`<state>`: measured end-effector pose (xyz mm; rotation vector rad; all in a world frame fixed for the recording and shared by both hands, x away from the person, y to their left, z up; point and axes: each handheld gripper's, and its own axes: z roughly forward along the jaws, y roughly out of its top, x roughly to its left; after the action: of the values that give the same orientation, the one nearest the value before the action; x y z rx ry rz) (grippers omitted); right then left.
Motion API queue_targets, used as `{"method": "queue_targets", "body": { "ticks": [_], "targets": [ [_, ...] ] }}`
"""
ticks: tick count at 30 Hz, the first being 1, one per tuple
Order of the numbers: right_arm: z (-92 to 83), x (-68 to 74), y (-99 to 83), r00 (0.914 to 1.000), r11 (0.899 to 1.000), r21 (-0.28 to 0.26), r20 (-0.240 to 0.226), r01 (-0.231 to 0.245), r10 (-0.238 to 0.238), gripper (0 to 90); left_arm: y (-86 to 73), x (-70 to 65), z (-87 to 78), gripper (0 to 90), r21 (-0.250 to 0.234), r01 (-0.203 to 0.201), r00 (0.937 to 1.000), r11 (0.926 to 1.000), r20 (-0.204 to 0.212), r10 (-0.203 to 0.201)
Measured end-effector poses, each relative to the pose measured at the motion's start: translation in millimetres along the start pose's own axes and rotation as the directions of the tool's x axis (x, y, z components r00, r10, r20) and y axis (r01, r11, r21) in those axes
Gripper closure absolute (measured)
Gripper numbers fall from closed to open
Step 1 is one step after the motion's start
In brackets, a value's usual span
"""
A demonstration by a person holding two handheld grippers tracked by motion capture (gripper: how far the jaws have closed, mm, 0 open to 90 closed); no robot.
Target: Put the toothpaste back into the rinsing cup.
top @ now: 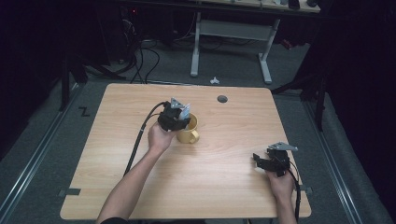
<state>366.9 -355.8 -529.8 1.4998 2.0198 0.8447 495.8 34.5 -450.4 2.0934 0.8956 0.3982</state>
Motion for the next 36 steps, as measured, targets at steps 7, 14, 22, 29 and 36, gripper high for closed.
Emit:
{"method": "queue_targets", "body": {
  "ticks": [7, 14, 22, 29, 36],
  "targets": [
    [0.0, 0.0, 0.0, 1.0000, 1.000, 0.000, 0.000, 0.000, 0.000, 31.2, -0.2, 1.8, -5.9, 61.2, -0.023, 0.001, 1.0000, 0.9997, -0.008, -0.001],
    [0.0, 0.0, 0.0, 1.0000, 1.000, 0.000, 0.000, 0.000, 0.000, 31.2, 0.5, 1.3, -9.5, 55.8, -0.019, -0.018, 0.9997, 0.9997, -0.018, 0.018],
    [0.0, 0.0, 0.0, 1.0000, 1.000, 0.000, 0.000, 0.000, 0.000, 31.2, 2.3, -0.8, -13.7, 46.6, -0.036, -0.025, 0.9986, 0.9990, -0.048, 0.023],
    [0.1, 0.0, 0.0, 1.0000, 1.000, 0.000, 0.000, 0.000, 0.000, 31.2, 2.7, -0.9, -17.1, 37.4, -0.040, -0.021, 0.9989, 0.9990, -0.042, 0.019],
    [0.1, 0.0, 0.0, 1.0000, 1.000, 0.000, 0.000, 0.000, 0.000, 31.2, 1.9, 0.3, -21.6, 33.3, -0.042, -0.020, 0.9989, 0.9989, -0.044, 0.018]
  ]
}}
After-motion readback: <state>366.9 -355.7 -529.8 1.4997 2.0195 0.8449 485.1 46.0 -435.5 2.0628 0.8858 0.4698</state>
